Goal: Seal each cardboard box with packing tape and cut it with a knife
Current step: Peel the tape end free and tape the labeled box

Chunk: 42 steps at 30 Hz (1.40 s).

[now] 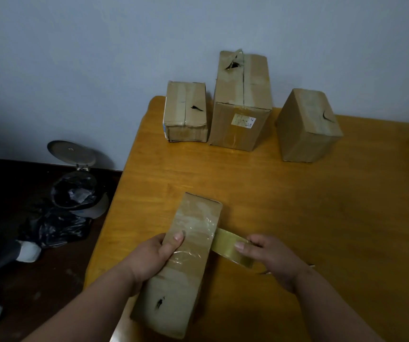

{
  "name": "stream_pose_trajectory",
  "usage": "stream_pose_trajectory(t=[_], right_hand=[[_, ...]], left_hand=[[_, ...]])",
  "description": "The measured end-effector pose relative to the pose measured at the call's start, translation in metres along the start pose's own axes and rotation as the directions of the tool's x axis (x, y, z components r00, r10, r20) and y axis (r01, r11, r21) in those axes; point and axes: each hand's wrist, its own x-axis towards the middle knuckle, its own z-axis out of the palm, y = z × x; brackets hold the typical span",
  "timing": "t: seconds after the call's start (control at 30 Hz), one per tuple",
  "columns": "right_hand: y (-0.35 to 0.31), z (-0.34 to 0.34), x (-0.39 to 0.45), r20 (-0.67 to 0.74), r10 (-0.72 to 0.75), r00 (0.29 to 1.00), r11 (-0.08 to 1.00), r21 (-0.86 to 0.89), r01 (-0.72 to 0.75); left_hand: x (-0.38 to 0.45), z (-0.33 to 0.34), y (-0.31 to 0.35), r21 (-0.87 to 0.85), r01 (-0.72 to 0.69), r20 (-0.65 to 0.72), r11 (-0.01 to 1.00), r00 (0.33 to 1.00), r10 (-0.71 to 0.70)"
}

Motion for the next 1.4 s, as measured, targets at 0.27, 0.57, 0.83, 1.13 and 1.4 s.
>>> stream_pose_trajectory(t=[0.27, 0.57, 0.83, 1.13, 1.4], right_hand=[[-0.02, -0.001, 0.003, -0.03, -0.208, 0.978, 0.963, 0.167, 0.21], [-0.054, 0.046, 0.007, -0.215, -0.391, 0.895, 0.917, -0.178, 0.358], [-0.056, 0.044, 0.012, 0.085, -0.333, 0.939, 0.943, 0.019, 0.333], [-0.028, -0.004, 0.018, -0.063, -0.276, 0.959, 0.849, -0.483, 0.212], [-0.01, 0.005, 0.035, -0.081, -0.096, 0.992, 0.809, -0.586, 0.03]], left_hand=[[0.002, -0.013, -0.01, -0.249, 0.091, 0.071, 0.964, 0.995, -0.075], [-0.004, -0.003, 0.023, 0.454, -0.028, -0.027, 0.891, 0.999, 0.045], [0.001, -0.023, -0.004, -0.106, -0.04, -0.018, 0.994, 0.999, 0.038], [0.006, -0.034, -0.002, -0.361, -0.002, 0.093, 0.933, 0.995, 0.038], [0.004, -0.005, -0.019, -0.435, 0.151, 0.199, 0.888, 0.978, -0.069]])
